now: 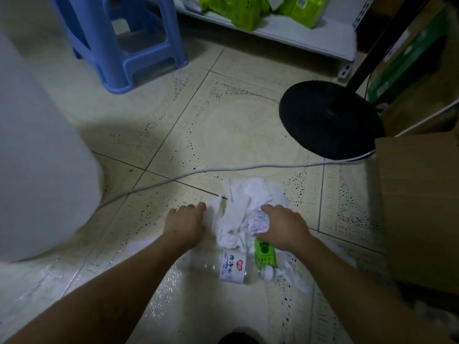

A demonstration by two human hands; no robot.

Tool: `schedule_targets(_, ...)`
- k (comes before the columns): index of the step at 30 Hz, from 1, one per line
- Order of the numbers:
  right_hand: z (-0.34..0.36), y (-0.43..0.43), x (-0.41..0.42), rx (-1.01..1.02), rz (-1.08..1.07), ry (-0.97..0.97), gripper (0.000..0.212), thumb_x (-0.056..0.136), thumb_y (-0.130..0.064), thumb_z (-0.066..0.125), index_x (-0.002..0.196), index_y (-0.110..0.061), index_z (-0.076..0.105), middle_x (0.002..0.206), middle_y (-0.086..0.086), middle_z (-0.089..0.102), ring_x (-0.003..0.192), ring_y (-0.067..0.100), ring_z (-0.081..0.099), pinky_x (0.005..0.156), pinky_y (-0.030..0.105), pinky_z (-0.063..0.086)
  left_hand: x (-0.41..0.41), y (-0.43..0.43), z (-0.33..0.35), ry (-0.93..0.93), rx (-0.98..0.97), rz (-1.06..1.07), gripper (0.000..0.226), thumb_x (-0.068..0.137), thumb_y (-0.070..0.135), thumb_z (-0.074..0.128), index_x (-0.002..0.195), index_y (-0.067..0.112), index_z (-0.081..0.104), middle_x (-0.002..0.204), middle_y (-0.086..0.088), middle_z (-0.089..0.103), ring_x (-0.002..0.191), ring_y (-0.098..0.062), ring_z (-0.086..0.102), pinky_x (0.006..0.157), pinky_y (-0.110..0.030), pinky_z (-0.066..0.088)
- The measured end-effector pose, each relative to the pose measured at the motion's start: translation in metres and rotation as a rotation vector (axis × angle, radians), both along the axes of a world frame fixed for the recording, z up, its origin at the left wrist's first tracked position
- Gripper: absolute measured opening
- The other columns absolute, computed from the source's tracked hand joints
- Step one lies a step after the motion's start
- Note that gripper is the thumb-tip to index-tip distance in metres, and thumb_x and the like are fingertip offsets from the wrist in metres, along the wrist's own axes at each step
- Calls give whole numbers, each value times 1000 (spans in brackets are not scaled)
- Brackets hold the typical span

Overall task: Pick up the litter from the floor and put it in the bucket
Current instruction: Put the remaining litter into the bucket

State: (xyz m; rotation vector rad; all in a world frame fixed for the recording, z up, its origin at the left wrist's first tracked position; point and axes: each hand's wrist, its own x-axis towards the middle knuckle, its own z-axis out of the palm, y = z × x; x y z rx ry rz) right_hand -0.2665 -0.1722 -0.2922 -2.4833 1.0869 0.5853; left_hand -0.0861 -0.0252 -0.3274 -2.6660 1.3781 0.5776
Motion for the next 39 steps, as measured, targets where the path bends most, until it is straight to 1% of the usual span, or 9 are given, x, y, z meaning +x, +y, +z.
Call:
schedule_targets(2,-2,1,0,-18,-29,-83,57,75,-48,67,123,-22,53,121,5,60,110,25,57,89,32,43,6,0,5,26,-86,32,20,90,33,47,105,25,59,92,1,66,79,-17,59,80,-35,44)
schedule_targets(7,14,-5,4,106,-199,-243,28,70,-33,72,95,-22,62,89,0,68,81,19,62,66,27,46,33,-5,37,154,-355,108,23,95,20,40,84,21,60,68,0,66,53,-13,57,47,-21,39)
schedule_targets(15,74,-21,34,124,-275,-528,21,71,-34,76,89,-26,68,79,-11,70,75,9,64,60,21,44,56,-14,105,434,-472,167,19,93,33,45,87,20,58,74,2,60,63,-10,57,49,-24,38)
schedule_targets(18,113,-28,55,92,-230,-619,22,70,-35,75,89,-26,69,77,-12,70,73,5,64,60,20,43,70,-20,145,372,-564,126,30,90,48,51,88,20,63,78,3,65,66,-7,60,52,-22,41)
schedule_targets(21,160,-30,81,47,-142,-696,18,70,-33,75,87,-27,70,77,-10,70,73,5,64,63,23,47,89,-25,190,268,-622,66,12,89,26,59,98,23,67,95,2,68,71,-8,60,54,-17,41)
schedule_targets(24,209,-30,112,-3,-70,-754,16,72,-31,75,86,-25,71,80,-5,71,76,13,66,66,31,52,109,-27,242,207,-686,43,31,86,18,63,115,26,56,101,4,60,81,-11,60,62,-17,43)
schedule_targets(28,267,-20,159,-74,-14,-860,16,70,-30,76,83,-21,70,77,-1,70,72,19,65,64,30,49,140,-17,315,11,-780,-7,8,82,17,64,90,15,66,88,-2,67,80,-20,60,63,-29,43)
schedule_targets(34,321,31,231,-131,95,-971,17,69,-37,73,78,-23,68,70,-5,67,66,12,59,62,30,47,194,44,377,-190,-724,80,13,79,33,71,79,20,68,69,4,55,62,-13,49,53,-26,32)
schedule_targets(39,322,91,289,-55,217,-941,21,69,-42,73,84,-28,69,75,-10,68,70,5,60,67,30,50,249,127,376,-197,-578,160,20,80,14,57,79,28,72,84,-5,68,71,-22,61,64,-26,44)
